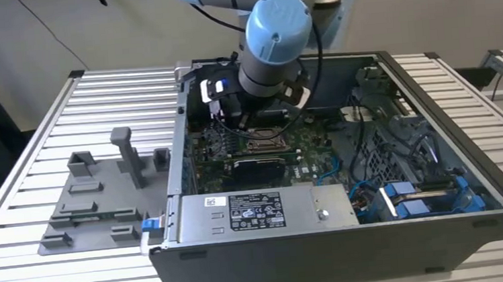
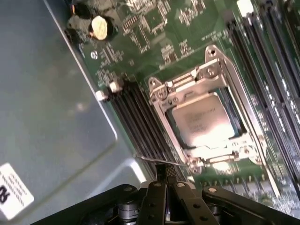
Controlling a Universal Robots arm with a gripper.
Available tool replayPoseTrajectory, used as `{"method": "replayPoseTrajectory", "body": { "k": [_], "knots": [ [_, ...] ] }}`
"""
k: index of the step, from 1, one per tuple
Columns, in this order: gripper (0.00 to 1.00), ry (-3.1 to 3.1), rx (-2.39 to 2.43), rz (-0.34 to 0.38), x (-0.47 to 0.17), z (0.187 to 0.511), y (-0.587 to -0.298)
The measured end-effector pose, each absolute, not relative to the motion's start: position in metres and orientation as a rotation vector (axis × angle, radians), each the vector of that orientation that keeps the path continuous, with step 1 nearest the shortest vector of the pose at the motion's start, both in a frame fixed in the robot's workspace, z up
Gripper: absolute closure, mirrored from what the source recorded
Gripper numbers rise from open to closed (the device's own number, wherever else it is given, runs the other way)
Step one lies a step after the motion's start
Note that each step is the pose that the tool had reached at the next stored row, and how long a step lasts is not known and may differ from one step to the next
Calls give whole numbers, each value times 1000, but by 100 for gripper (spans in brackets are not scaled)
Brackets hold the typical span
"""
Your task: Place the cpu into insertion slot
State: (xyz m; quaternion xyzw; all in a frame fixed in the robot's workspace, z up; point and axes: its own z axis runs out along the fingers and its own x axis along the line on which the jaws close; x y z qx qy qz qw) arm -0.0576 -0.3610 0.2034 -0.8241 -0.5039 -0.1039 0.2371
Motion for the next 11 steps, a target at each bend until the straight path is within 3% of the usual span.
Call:
{"method": "replayPoseTrajectory", "body": {
  "k": [11],
  "knots": [
    [89,-1496,-2226,-220,-63,207,-360]
  ]
}}
